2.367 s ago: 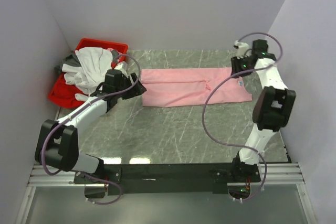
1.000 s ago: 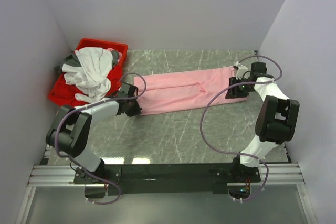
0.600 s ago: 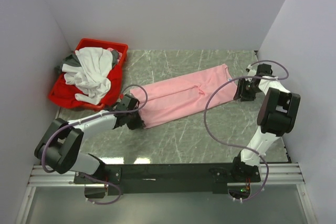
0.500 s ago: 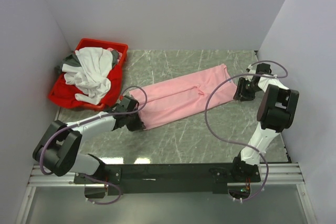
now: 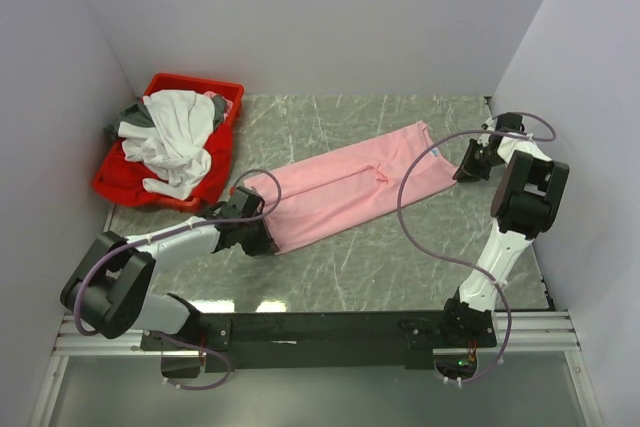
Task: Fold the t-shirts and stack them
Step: Fold the tshirt
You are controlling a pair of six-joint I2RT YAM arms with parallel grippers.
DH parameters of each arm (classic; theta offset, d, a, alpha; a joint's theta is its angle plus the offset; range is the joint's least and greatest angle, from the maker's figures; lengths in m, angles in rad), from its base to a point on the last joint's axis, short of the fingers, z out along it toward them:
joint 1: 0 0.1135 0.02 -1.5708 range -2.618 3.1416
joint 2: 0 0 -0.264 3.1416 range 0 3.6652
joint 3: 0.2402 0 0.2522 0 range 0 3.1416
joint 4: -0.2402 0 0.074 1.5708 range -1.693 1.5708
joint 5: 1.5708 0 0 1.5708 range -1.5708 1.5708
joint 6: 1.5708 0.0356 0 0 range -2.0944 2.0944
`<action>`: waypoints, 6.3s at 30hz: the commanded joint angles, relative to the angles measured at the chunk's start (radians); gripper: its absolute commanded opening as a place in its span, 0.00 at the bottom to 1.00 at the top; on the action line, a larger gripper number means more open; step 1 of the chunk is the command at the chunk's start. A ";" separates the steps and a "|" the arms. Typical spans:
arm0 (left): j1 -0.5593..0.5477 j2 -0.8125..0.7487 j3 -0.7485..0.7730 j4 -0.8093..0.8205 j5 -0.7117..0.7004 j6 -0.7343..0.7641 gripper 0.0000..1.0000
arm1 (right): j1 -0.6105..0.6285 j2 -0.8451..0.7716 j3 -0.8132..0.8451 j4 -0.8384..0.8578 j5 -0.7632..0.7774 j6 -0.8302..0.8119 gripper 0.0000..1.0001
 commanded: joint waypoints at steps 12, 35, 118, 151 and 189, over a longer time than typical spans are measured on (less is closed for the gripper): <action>-0.141 -0.035 -0.048 0.087 0.174 -0.038 0.21 | -0.003 0.164 0.390 -0.111 0.011 0.019 0.18; 0.101 0.682 1.222 -0.156 0.425 0.791 0.66 | 0.143 -0.369 -0.080 -0.115 -0.411 -0.610 0.69; 0.464 -0.580 0.217 -0.066 0.111 0.463 0.98 | 1.447 -0.491 -0.735 0.367 0.121 -1.139 0.01; 0.093 0.295 0.467 0.075 0.145 0.408 0.80 | 0.466 -0.937 -0.618 0.120 -0.133 -0.596 0.78; 0.259 0.974 1.175 0.035 -0.054 0.166 0.00 | 0.310 -0.620 -0.435 0.221 -0.439 -0.227 0.67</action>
